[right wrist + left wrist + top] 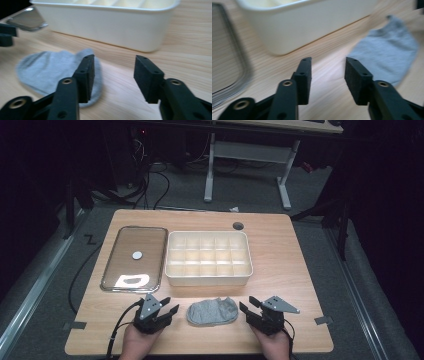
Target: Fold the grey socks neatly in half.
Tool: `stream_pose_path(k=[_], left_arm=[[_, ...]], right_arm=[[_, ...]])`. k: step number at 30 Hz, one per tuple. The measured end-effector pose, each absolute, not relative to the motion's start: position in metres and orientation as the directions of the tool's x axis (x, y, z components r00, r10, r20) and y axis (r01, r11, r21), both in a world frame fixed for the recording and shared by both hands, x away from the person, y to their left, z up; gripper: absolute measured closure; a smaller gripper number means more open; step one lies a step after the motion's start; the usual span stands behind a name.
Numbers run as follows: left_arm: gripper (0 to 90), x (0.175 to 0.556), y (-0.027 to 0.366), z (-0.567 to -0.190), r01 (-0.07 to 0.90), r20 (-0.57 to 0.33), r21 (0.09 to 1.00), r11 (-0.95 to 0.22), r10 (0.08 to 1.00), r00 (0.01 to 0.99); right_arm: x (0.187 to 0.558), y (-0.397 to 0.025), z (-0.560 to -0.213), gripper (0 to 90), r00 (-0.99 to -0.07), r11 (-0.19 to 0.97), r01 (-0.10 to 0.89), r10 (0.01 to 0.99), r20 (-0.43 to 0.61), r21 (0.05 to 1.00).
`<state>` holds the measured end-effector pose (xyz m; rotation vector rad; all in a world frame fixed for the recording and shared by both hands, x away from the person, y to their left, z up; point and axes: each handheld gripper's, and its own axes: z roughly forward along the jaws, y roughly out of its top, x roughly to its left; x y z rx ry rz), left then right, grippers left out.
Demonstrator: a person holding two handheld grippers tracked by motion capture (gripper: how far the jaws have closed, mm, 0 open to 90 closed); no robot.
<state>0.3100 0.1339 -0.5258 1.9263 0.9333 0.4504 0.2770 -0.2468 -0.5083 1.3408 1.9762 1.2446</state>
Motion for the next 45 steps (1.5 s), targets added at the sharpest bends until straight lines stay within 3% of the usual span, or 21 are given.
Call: stream_pose_path(k=[3,6,12,25,34,40,45], left_arm=[[51.5,0.316,0.138,-0.531,0.468,-0.103,0.842,-0.268,0.772,0.627],[49.4,0.318,0.138,-0.530,0.453,-0.079,0.846,-0.281,0.775,0.627],[44.7,0.320,0.143,-0.531,0.467,-0.087,0.844,-0.263,0.792,0.604],[43.9,0.314,0.143,-0.528,0.438,-0.052,0.843,-0.314,0.762,0.646],[43.7,0.303,0.133,-0.528,0.432,-0.076,0.857,-0.281,0.761,0.645],[45.1,0.304,0.126,-0.525,0.445,-0.095,0.852,-0.276,0.754,0.649],[50.3,0.304,0.103,-0.519,0.433,-0.090,0.838,-0.332,0.699,0.710]], right_arm=[[0.272,-0.256,-0.513,48.5,-0.402,0.097,0.511,0.905,0.138,0.854],[0.268,-0.259,-0.514,47.8,-0.401,0.074,0.528,0.900,0.172,0.846],[0.260,-0.258,-0.510,47.5,-0.412,0.101,0.499,0.901,0.133,0.860],[0.261,-0.246,-0.510,51.4,-0.437,0.184,0.497,0.897,0.062,0.848],[0.259,-0.232,-0.510,53.3,-0.452,0.225,0.480,0.892,0.019,0.848],[0.262,-0.230,-0.513,56.9,-0.473,0.199,0.509,0.878,0.078,0.838],[0.272,-0.223,-0.512,56.2,-0.465,0.178,0.547,0.877,0.121,0.818]])
